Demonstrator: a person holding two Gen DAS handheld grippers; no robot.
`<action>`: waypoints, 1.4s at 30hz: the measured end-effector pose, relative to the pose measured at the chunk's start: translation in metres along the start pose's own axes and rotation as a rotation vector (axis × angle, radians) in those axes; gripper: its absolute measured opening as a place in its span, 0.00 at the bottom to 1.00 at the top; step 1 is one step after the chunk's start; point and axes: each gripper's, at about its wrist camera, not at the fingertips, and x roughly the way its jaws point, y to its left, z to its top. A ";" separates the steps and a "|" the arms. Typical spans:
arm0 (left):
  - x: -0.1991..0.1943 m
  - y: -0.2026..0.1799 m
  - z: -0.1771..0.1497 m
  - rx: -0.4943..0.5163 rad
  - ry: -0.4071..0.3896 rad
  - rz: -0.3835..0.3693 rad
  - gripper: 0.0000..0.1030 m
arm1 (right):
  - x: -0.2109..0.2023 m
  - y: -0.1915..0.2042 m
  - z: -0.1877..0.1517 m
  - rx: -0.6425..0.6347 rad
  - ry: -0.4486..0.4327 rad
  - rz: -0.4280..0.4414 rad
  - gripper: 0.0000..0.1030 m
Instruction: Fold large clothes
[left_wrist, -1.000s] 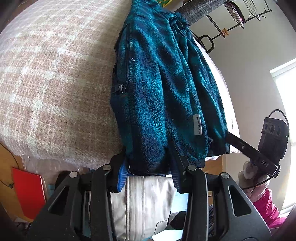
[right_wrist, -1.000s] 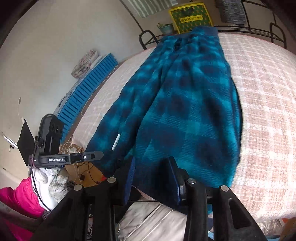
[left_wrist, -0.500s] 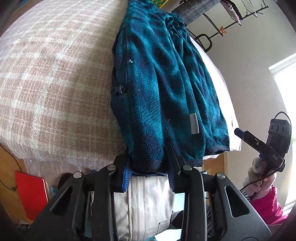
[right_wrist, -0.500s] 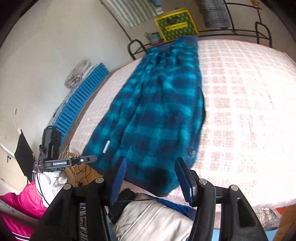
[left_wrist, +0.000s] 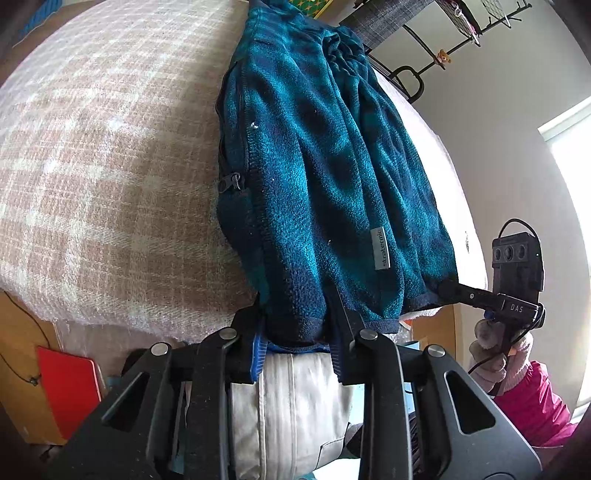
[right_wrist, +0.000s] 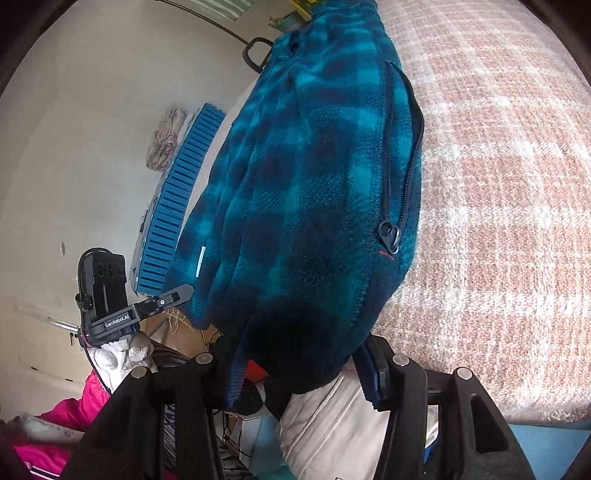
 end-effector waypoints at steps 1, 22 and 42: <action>0.000 -0.002 0.001 -0.001 -0.004 -0.003 0.25 | 0.002 0.001 0.001 -0.003 0.006 0.015 0.46; -0.052 -0.052 0.076 0.012 -0.187 -0.140 0.19 | -0.047 0.032 0.058 0.028 -0.249 0.176 0.16; 0.032 -0.022 0.218 -0.105 -0.232 0.010 0.19 | -0.005 -0.002 0.190 0.115 -0.308 -0.026 0.16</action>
